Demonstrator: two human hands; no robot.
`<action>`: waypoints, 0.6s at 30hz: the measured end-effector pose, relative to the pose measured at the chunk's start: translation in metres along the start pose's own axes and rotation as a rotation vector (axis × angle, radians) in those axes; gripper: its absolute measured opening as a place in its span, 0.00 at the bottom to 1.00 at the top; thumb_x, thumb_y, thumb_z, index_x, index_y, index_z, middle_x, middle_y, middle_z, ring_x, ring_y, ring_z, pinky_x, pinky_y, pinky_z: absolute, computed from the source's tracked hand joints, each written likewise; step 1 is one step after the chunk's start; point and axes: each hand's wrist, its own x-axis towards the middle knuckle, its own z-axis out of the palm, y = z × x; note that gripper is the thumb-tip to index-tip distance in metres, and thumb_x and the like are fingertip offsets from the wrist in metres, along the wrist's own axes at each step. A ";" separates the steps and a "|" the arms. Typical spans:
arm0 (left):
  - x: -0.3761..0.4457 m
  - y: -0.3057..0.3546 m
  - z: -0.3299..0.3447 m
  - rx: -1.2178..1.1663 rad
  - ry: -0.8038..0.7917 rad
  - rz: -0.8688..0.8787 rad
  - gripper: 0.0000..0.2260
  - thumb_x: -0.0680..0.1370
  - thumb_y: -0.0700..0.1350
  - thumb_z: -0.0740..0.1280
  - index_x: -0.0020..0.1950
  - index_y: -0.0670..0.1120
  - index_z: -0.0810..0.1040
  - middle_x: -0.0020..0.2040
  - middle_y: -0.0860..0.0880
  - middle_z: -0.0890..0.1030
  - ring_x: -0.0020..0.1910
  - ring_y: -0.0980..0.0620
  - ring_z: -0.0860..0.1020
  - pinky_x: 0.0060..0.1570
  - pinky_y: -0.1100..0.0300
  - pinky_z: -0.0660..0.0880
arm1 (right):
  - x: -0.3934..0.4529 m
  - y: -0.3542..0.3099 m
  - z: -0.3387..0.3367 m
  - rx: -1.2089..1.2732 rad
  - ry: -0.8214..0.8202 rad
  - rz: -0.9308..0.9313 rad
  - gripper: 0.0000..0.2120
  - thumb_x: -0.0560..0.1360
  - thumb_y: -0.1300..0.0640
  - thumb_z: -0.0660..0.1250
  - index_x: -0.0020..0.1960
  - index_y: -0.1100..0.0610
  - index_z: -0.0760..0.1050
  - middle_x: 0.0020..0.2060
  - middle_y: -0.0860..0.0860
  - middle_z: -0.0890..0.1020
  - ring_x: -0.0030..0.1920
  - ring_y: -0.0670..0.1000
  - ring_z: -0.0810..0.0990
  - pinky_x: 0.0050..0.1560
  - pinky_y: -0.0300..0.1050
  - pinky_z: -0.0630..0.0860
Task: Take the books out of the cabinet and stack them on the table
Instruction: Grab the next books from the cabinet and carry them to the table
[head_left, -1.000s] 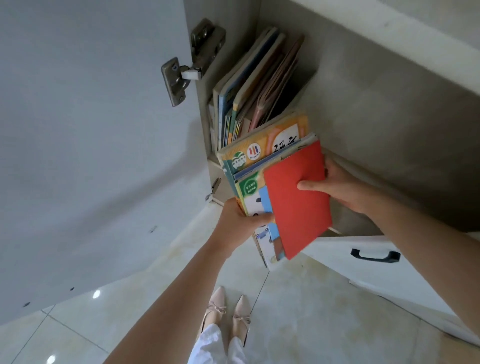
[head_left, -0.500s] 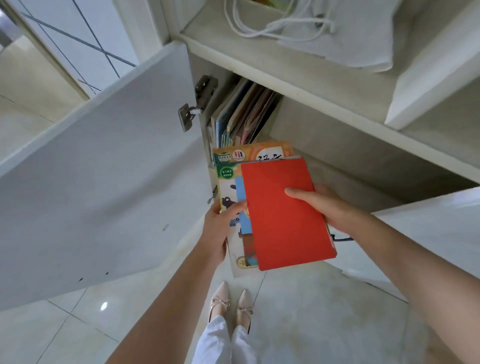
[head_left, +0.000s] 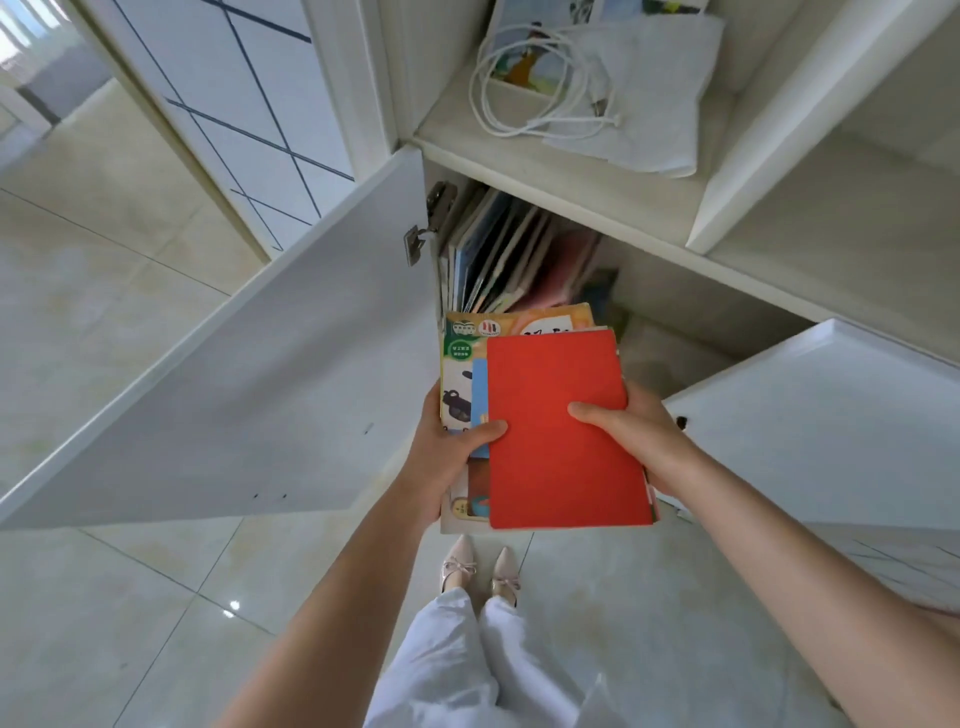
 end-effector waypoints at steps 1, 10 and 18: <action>-0.008 -0.001 -0.003 0.012 0.008 0.010 0.29 0.68 0.40 0.78 0.65 0.52 0.70 0.55 0.46 0.83 0.47 0.44 0.85 0.39 0.50 0.82 | -0.008 0.001 0.003 -0.024 0.026 -0.009 0.19 0.70 0.52 0.74 0.60 0.49 0.75 0.52 0.48 0.83 0.50 0.51 0.83 0.55 0.54 0.79; -0.079 -0.012 -0.013 0.097 0.121 0.153 0.23 0.70 0.41 0.76 0.62 0.51 0.73 0.50 0.51 0.84 0.43 0.51 0.85 0.34 0.60 0.80 | -0.063 0.011 0.015 -0.139 0.094 -0.156 0.15 0.69 0.51 0.76 0.52 0.45 0.76 0.48 0.46 0.84 0.49 0.50 0.83 0.55 0.53 0.79; -0.136 -0.054 0.011 0.100 0.370 0.264 0.27 0.67 0.43 0.79 0.62 0.50 0.73 0.50 0.50 0.84 0.41 0.52 0.85 0.34 0.58 0.81 | -0.100 0.025 0.000 -0.300 0.030 -0.360 0.24 0.72 0.51 0.73 0.65 0.52 0.70 0.52 0.46 0.78 0.49 0.47 0.78 0.51 0.42 0.73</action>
